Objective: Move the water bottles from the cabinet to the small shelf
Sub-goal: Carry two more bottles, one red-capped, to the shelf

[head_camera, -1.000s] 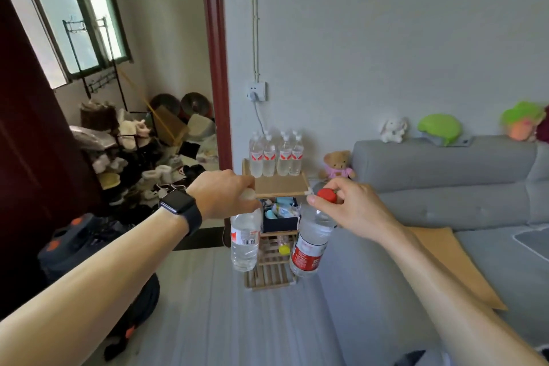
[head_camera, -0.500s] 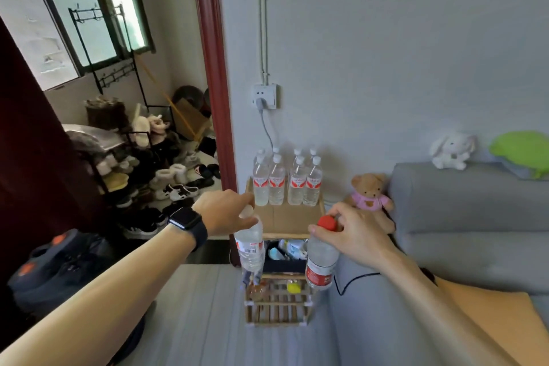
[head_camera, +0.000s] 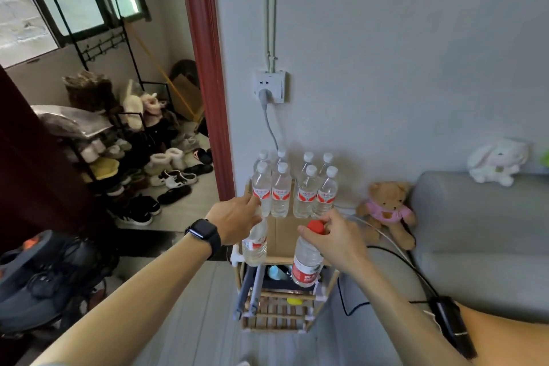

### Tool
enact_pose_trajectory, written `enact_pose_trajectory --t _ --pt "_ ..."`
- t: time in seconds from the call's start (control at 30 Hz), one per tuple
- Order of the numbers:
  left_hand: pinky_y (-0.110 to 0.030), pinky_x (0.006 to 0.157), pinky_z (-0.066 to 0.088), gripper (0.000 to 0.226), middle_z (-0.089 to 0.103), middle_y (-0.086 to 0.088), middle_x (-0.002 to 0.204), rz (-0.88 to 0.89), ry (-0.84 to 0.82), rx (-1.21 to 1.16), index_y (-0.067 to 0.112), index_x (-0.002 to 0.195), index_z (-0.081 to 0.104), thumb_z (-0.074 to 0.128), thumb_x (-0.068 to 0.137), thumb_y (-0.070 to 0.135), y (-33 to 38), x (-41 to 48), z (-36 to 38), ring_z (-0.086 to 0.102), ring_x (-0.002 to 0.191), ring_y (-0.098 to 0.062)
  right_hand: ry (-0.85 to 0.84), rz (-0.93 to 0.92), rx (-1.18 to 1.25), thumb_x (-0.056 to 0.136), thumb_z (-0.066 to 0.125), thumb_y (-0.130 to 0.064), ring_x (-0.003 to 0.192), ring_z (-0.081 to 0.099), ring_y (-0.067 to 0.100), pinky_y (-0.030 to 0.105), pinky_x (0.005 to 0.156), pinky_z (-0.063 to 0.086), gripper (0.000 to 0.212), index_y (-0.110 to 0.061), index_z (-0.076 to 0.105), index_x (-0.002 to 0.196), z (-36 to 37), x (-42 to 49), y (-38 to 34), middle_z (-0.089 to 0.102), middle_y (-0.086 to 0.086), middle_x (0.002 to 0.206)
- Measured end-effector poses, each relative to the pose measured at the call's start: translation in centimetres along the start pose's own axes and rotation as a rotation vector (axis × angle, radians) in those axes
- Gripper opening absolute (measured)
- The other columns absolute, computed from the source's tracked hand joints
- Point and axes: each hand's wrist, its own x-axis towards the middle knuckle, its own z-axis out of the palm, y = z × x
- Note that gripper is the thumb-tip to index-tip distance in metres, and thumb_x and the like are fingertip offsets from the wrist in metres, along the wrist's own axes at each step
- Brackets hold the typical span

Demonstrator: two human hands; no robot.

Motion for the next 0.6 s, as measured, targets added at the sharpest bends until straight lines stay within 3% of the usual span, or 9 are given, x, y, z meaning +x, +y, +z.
enact_pose_trajectory --t 0.13,0.27,0.4,0.6 --pt "-0.035 0.066 0.049 0.027 0.055 0.002 0.111 0.042 0.006 -0.031 0.020 0.123 0.044 0.045 0.100 0.033 -2.2 3.1 1.5 0.058 0.091 -0.020 0.053 0.082 0.080 0.069 0.063 -0.075 0.076 0.060 0.009 0.030 0.063 0.047 0.045 -0.032 0.052 0.081 2.5 3.6 -0.5 0.064 -0.008 0.081" --pt "-0.031 0.063 0.043 0.028 0.053 0.002 0.117 0.107 0.017 -0.054 0.020 0.125 0.045 0.046 0.100 0.031 -4.6 5.9 3.0 0.058 0.097 -0.020 0.028 0.136 0.107 0.074 0.066 -0.067 0.071 0.059 0.004 0.031 0.064 0.050 0.040 -0.030 0.053 0.083 5.3 6.8 -1.9 0.064 -0.010 0.074" --pt "-0.031 0.061 0.047 0.029 0.051 0.002 0.117 0.139 0.015 -0.085 0.021 0.125 0.043 0.045 0.100 0.035 -5.9 8.5 3.9 0.058 0.092 -0.018 0.017 0.150 0.090 0.079 0.066 -0.062 0.072 0.059 0.004 0.025 0.058 0.043 0.037 -0.027 0.054 0.088 6.7 9.2 -3.0 0.065 -0.008 0.077" --pt "-0.031 0.066 0.049 0.034 0.052 0.004 0.116 0.127 0.023 -0.140 0.023 0.127 0.044 0.043 0.100 0.044 -6.8 10.9 4.3 0.058 0.093 -0.017 0.002 0.140 0.105 0.080 0.065 -0.063 0.071 0.061 0.008 0.033 0.066 0.053 0.038 -0.028 0.053 0.087 8.3 12.3 -3.0 0.065 -0.006 0.076"
